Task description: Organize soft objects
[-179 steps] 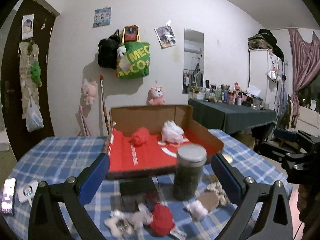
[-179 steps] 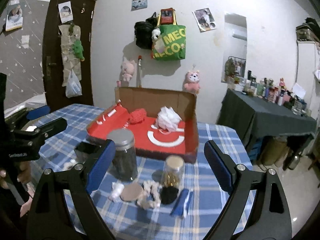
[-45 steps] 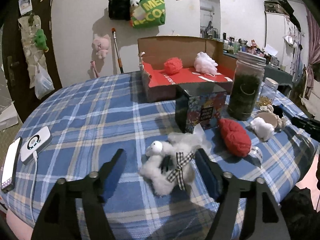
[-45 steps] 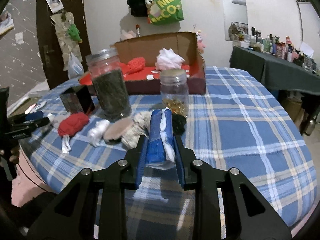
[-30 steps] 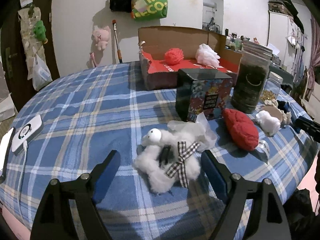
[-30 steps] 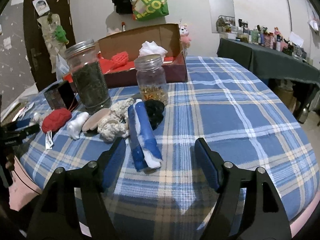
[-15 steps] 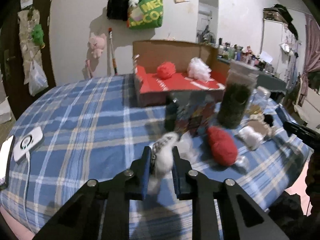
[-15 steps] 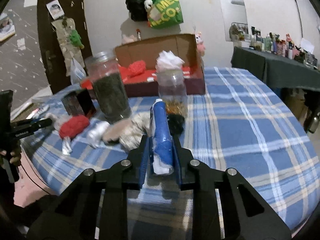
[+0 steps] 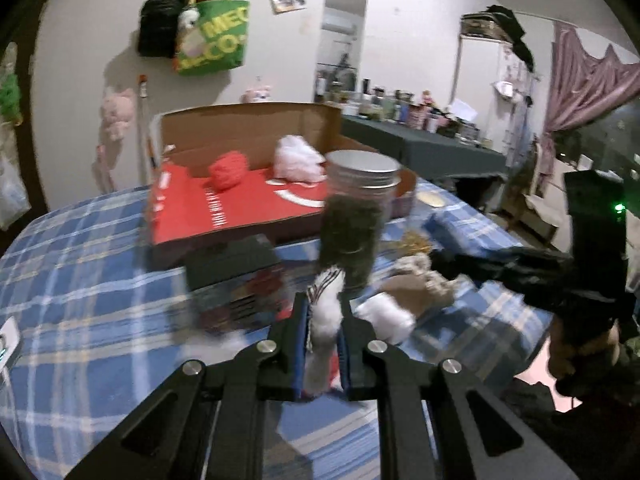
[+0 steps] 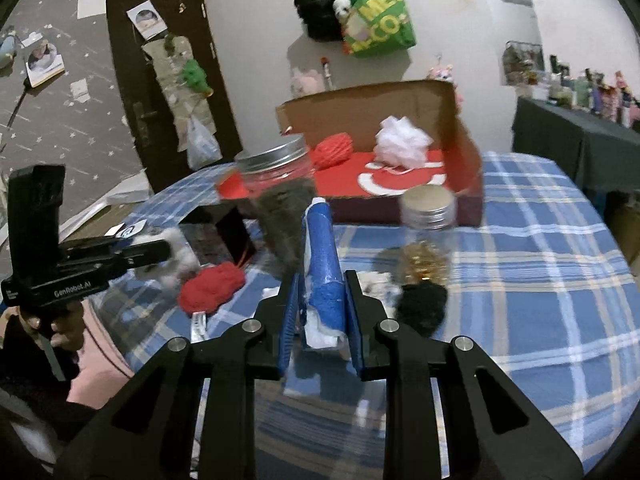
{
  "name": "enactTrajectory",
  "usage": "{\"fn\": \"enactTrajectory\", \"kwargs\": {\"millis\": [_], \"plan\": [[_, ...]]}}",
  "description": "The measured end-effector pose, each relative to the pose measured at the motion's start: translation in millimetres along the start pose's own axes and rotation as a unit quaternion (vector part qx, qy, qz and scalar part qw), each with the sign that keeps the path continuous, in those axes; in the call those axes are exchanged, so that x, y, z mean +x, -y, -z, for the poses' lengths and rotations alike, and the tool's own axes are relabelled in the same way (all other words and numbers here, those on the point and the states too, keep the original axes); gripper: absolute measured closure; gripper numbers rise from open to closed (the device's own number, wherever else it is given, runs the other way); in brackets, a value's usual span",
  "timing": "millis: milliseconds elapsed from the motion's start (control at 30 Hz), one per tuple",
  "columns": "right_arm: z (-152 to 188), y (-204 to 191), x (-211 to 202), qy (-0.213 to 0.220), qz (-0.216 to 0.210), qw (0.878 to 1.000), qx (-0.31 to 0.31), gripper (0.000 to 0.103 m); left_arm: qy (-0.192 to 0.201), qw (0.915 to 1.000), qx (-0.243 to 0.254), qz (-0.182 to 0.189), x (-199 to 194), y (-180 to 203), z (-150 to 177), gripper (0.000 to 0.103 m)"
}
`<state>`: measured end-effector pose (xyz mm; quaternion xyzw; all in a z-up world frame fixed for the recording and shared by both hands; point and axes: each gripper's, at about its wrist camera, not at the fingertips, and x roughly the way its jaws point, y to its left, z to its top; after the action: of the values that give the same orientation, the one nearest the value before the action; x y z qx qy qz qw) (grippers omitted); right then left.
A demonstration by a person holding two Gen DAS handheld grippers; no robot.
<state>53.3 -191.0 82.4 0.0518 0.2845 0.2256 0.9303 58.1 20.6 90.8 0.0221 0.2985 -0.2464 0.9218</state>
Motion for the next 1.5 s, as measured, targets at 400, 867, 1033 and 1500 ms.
{"fn": "enactTrajectory", "kwargs": {"millis": [400, 867, 1033, 1500], "plan": [[2, 3, 27, -0.052, -0.020, 0.998, 0.019, 0.082, -0.035, 0.9984, -0.006, 0.044, 45, 13, -11, 0.090], [1, 8, 32, -0.069, -0.009, 0.997, 0.019, 0.082, -0.042, 0.9978, -0.034, 0.038, 35, -6, -7, 0.090], [1, 15, 26, -0.073, 0.000, 0.997, 0.024, 0.082, -0.040, 0.9973, -0.053, 0.031, 20, -23, -7, 0.090], [-4, 34, 12, -0.078, 0.035, 0.996, 0.024, 0.082, -0.024, 0.9952, -0.094, -0.002, -12, -65, -10, 0.090]]}}
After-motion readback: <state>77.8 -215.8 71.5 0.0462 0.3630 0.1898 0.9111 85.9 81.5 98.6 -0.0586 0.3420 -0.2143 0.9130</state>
